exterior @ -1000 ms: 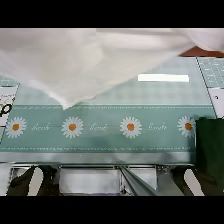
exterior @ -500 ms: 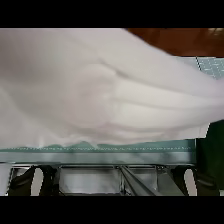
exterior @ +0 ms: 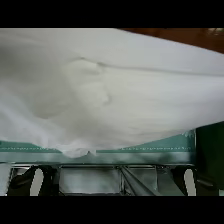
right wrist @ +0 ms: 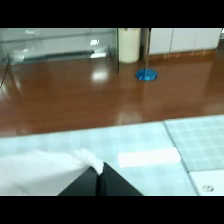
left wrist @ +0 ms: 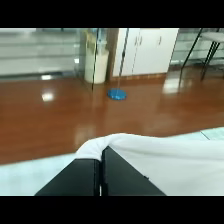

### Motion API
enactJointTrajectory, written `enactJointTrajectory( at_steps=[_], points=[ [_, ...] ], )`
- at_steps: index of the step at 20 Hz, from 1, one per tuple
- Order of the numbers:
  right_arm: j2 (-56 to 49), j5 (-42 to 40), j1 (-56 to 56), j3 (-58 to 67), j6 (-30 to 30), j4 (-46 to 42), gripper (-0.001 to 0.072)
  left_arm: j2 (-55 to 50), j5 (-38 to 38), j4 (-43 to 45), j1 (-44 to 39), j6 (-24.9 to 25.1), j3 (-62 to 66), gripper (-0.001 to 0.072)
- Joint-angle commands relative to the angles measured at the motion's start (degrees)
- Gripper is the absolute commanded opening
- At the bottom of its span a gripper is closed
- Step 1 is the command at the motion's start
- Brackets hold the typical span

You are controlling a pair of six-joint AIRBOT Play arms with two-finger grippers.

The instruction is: Fold the shirts.

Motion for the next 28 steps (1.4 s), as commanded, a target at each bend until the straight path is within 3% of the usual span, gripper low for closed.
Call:
enactJointTrajectory(
  at_steps=[1, 5, 9, 13, 16, 17, 18, 19, 20, 22, 26, 28],
  points=[
    [-0.15, -2.69, -0.02, -8.96, -1.53, 6.97, 0.0021, -4.66, 0.00, -1.55, -2.80, 1.42, -5.68, 0.0017],
    [-8.20, -10.78, 0.00, -19.89, -8.20, 17.79, 0.0021, -18.01, 2.43, -5.20, -10.54, 7.30, -7.61, 0.0017],
    [-27.87, -19.91, 3.26, -22.51, -17.84, 25.59, 0.0021, -34.58, 15.89, -5.20, -15.43, 12.37, -7.58, 0.0017],
    [-49.59, -32.70, 9.53, -21.05, -21.81, 31.67, 0.0021, -48.92, 21.09, -5.25, -16.79, 12.63, -7.56, 0.0017],
    [-62.58, -34.25, 11.34, -16.15, -21.79, 36.39, 0.0021, -55.93, 20.39, -5.25, -16.76, 11.93, -7.58, 0.0018],
    [-65.42, -33.20, 11.52, -14.53, -21.77, 37.81, 0.0021, -57.55, 20.35, -5.25, -16.79, 10.01, -7.58, 0.0055],
    [-67.56, -32.39, 11.52, -13.20, -21.77, 39.32, 0.0022, -58.73, 20.35, -5.22, -16.79, 7.76, -7.58, 0.0208],
    [-68.76, -32.11, 11.52, -12.35, -21.77, 40.39, 0.0092, -59.60, 19.91, -5.25, -16.79, 5.49, -7.58, 0.0514],
    [-69.26, -32.11, 11.52, -11.74, -21.49, 40.92, 0.0384, -60.06, 18.80, -5.18, -16.52, 4.83, -7.58, 0.0512],
    [-68.65, -29.55, 10.08, -10.45, -21.59, 40.57, 0.0412, -59.91, 14.43, -5.18, -14.64, 4.52, -7.54, 0.0511],
    [-64.22, -17.16, 1.42, -9.42, -20.94, 39.65, 0.0406, -57.81, 0.61, -0.81, -6.80, -1.84, -7.63, 0.0510],
    [-61.59, -8.96, -3.65, -9.49, -18.78, 33.79, 0.0406, -55.21, -5.09, 3.87, -4.24, -2.27, -8.31, 0.0510]
  ],
)
